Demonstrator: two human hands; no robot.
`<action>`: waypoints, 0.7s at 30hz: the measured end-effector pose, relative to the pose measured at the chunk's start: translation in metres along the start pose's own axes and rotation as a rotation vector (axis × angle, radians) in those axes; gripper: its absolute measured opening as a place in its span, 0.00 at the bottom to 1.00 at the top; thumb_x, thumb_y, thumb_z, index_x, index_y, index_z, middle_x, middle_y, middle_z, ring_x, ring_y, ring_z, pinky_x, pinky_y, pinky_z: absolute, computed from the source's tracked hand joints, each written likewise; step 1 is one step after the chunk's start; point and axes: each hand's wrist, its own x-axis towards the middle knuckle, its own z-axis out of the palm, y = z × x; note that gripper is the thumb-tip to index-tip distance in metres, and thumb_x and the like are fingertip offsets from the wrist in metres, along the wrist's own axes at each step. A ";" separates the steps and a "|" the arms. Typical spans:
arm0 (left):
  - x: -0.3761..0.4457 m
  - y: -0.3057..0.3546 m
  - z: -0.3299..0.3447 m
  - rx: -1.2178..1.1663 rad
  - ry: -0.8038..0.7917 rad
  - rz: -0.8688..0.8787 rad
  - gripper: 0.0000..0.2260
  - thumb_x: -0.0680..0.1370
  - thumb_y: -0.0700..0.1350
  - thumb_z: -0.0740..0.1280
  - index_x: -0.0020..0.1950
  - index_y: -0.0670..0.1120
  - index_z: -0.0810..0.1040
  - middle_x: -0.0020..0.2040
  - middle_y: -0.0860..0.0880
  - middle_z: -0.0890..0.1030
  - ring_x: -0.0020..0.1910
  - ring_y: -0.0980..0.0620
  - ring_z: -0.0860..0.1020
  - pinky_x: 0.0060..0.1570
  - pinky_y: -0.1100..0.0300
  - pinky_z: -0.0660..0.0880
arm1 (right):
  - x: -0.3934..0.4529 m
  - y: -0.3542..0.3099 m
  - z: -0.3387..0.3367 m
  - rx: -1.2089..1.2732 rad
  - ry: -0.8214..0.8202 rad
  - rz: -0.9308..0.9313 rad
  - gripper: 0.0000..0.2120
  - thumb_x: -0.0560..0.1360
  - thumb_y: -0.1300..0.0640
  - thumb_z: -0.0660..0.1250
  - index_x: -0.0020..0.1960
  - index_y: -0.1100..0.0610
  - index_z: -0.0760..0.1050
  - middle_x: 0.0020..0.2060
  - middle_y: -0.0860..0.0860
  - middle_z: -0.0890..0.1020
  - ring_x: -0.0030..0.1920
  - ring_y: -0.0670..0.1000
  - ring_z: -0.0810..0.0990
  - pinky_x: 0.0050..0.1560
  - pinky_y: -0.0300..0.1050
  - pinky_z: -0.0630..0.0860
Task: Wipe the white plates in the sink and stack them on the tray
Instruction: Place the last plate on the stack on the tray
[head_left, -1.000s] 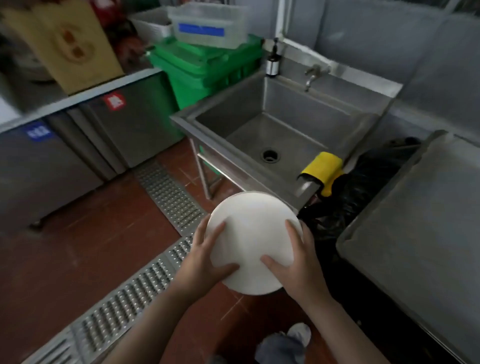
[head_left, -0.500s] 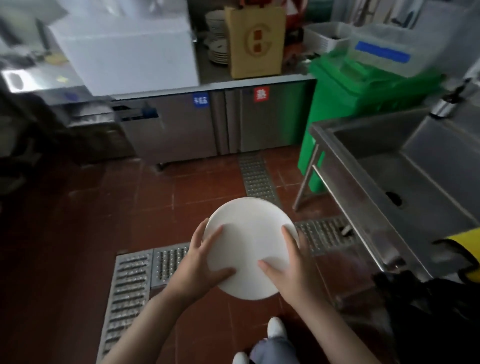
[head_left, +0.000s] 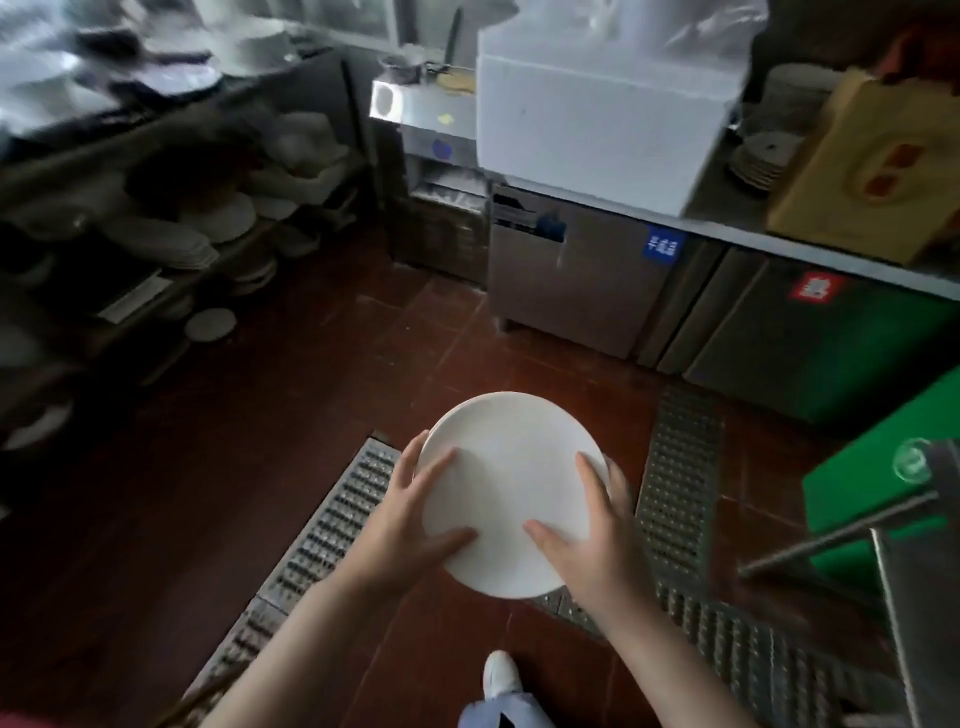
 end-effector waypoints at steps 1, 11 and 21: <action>0.004 -0.002 -0.003 -0.018 0.024 -0.021 0.38 0.67 0.63 0.73 0.75 0.62 0.61 0.78 0.60 0.47 0.73 0.66 0.51 0.68 0.66 0.58 | 0.012 -0.003 0.001 0.003 -0.027 -0.016 0.44 0.67 0.46 0.79 0.76 0.55 0.62 0.75 0.53 0.60 0.73 0.52 0.63 0.68 0.46 0.69; 0.024 -0.032 -0.041 -0.023 0.282 -0.255 0.35 0.70 0.58 0.70 0.76 0.60 0.62 0.80 0.56 0.48 0.76 0.61 0.53 0.71 0.60 0.59 | 0.114 -0.041 0.046 0.009 -0.338 -0.180 0.44 0.70 0.44 0.75 0.79 0.52 0.57 0.77 0.51 0.54 0.74 0.51 0.59 0.68 0.40 0.64; 0.041 -0.110 -0.123 -0.051 0.429 -0.414 0.35 0.74 0.44 0.76 0.77 0.54 0.64 0.78 0.59 0.50 0.74 0.64 0.53 0.70 0.66 0.57 | 0.193 -0.114 0.152 0.021 -0.515 -0.290 0.36 0.77 0.48 0.69 0.79 0.47 0.55 0.78 0.47 0.51 0.77 0.50 0.54 0.72 0.45 0.60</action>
